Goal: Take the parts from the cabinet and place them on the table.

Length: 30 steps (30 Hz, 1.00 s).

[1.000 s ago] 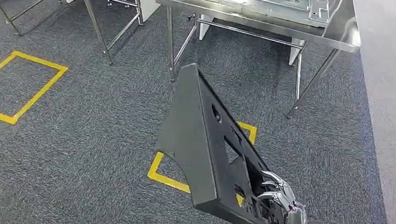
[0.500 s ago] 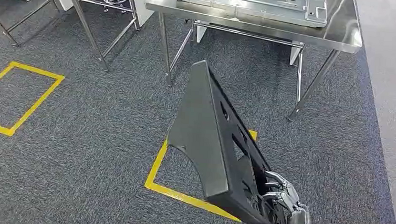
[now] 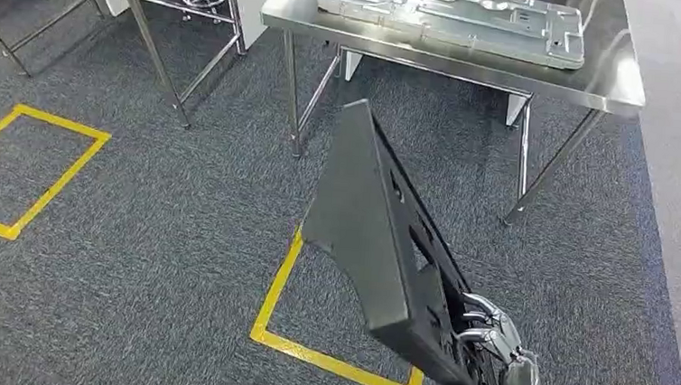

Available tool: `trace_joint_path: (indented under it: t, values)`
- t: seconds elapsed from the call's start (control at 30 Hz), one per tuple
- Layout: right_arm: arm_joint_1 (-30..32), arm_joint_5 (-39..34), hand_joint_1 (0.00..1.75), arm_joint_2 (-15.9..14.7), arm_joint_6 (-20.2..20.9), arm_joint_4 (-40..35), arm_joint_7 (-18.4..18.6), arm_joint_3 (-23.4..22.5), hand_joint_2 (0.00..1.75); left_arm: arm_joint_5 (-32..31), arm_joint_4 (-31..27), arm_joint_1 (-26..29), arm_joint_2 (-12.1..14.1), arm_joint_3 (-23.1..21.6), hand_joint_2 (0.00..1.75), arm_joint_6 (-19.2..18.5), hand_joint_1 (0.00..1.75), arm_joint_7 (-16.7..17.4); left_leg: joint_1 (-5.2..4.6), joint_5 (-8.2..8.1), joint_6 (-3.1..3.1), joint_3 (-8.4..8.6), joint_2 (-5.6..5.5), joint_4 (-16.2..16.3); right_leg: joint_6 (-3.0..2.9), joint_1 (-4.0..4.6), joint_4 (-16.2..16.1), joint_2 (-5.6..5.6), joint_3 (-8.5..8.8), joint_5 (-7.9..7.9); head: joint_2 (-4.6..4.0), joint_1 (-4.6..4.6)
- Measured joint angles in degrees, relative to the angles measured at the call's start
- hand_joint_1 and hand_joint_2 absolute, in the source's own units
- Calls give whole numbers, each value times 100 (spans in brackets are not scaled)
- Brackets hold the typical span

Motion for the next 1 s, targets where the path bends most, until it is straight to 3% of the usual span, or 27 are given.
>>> trace_joint_path:
  t: [0.03, 0.07, 0.1, 0.13, 0.17, 0.2, 0.23, 0.27, 0.33, 0.37, 0.47, 0.5, 0.57, 0.6, 0.63, 0.67, 0.7, 0.73, 0.8, 0.87, 0.93, 1.0]
  values:
    - [3, 2, 175, 18, 26, 0, 0, -29, 175, 0, 0, 9, -2, -4, 175, 0, 0, 7, 18, -72, -20, 98, -11, 1, 30, -22, -130, -2, -73, 112, 0, 2]
    - [5, 0, 175, 31, 48, 0, -2, -53, 175, -2, 0, 13, -2, -7, 175, 0, 0, 7, 38, -147, -44, 202, -19, 0, 43, -43, -433, -7, -39, 343, 0, 2]
    - [8, 2, 175, 44, 74, 0, -4, -64, 175, -2, 0, 11, -2, -11, 175, 0, 0, 7, 58, -219, -75, 303, -20, 1, 54, -62, -801, -15, 30, 666, 0, 2]
    - [14, 2, 175, 57, 85, 2, -13, -74, 175, -2, 0, 11, -2, -17, 175, 0, 0, 9, 66, -307, -110, 375, -21, 1, 67, -89, -1244, -38, 83, 1172, 0, 11]
    - [6, 0, 175, 63, 85, 11, -22, -96, 175, -2, -2, -2, 4, -20, 175, 0, 0, 13, 59, -380, -155, 479, -21, 61, 57, -70, -1304, -62, -5, 1259, 0, 6]
    - [6, 2, 175, 77, 94, 7, -20, -105, 175, -2, -7, -16, 4, -26, 175, 0, 0, 15, 45, -417, -206, 426, -27, 30, -41, -19, -1312, -81, 20, 1182, 0, 22]
    - [28, 2, 175, 107, 88, 4, -13, -123, 175, -2, -15, -24, 7, -31, 175, 0, 0, 22, 38, -468, -263, 457, -15, -20, -90, -20, -1316, -56, 37, 1219, 0, 7]
    - [28, 0, 175, 131, 88, 2, -13, -136, 175, -2, -20, -23, 7, -35, 175, 0, 0, 22, 54, -435, -303, 548, -9, 19, -150, -15, -1353, -37, 81, 1161, 0, 15]
    - [23, 0, 175, 155, 94, -11, -22, -149, 175, -2, -22, -53, 7, -37, 175, 0, 0, 22, 73, -392, -337, 514, -6, 220, -245, -32, -1419, -23, 256, 1100, 0, 9]
    - [22, 0, 175, 177, 114, -13, -22, -160, 175, -4, -24, -64, 4, -37, 175, 0, 0, 22, 73, -402, -349, 365, -7, 537, -281, -28, -1440, -30, 328, 1055, 0, 9]
    - [17, 0, 175, 221, 175, -13, -20, -177, 175, -4, -24, -61, 0, -39, 175, -2, 0, 24, 69, -914, -363, -465, -7, 1659, -338, 1, -1444, -17, 467, 910, 0, 7]
    - [19, 0, 175, 232, 182, -13, -22, -188, 175, -4, -26, -47, 4, -37, 175, 0, 0, 31, 68, -1011, -362, -658, -6, 1808, -339, 15, -1444, 1, 529, 858, 0, 7]
    - [18, 0, 175, 262, 201, -13, -22, -210, 175, -20, -26, -27, 7, -37, 175, 0, 0, 42, 58, -800, -323, -762, -6, 1522, -335, 31, -1444, 18, 704, 730, 0, 7]
    - [18, 0, 175, 280, 219, -13, -22, -221, 175, -22, -28, -26, 7, -37, 175, 0, 0, 44, 41, -476, -270, -713, -6, 1145, -326, 36, -1446, 17, 809, 658, 0, 7]
    - [16, 2, 175, 295, 247, -13, -26, -234, 175, -22, -28, -15, 7, -37, 175, -2, 0, 50, 7, -21, -206, -651, -3, 686, -309, 40, -1449, 8, 909, 582, 0, 7]
    - [11, 2, 175, 313, 273, -13, -33, -243, 175, -24, -28, -4, 13, -39, 175, 0, 0, 57, -33, 305, -138, -636, 2, 513, -293, 20, -1468, -1, 960, 522, 0, 13]
    - [9, 11, 175, 326, 295, -13, -35, -256, 175, -28, -31, -10, 22, -39, 175, -2, 0, 66, -77, 42, -134, -717, 11, 527, -254, 29, -1483, 23, 985, 505, 0, 39]
    - [1, 17, 175, 343, 300, -15, -39, -267, 175, -31, -35, -13, 17, -42, 175, 0, 0, 68, -96, 93, -102, -644, 1, 434, -197, 23, -1547, 32, 991, 477, 0, 13]
    - [19, 20, 175, 359, 297, -17, -46, -289, 175, -33, -35, 24, 24, -39, 175, 0, 0, 74, -74, 144, -16, -523, -9, 269, -104, 46, -1546, 24, 1145, 573, 0, 39]
    - [4, 20, 175, 370, 300, -33, -46, -308, 175, -39, -37, 12, 22, -39, 175, 0, 0, 72, -27, 146, 26, -238, -22, 113, -91, 35, -1340, 3, 1162, 543, 0, 52]
    - [-17, 20, 175, 372, 300, -35, -66, -324, 175, -39, -37, -6, 24, -39, 175, 0, 0, 72, -25, 97, 67, -137, -30, 50, -26, 18, -591, 0, 638, 312, 0, 92]
    - [-5, 20, 175, 374, 300, -33, -59, -350, 175, -39, -37, 0, 24, -39, 175, 0, 0, 74, -27, 1, 60, -44, -32, 36, 33, 16, -59, -1, 112, -50, 0, 98]
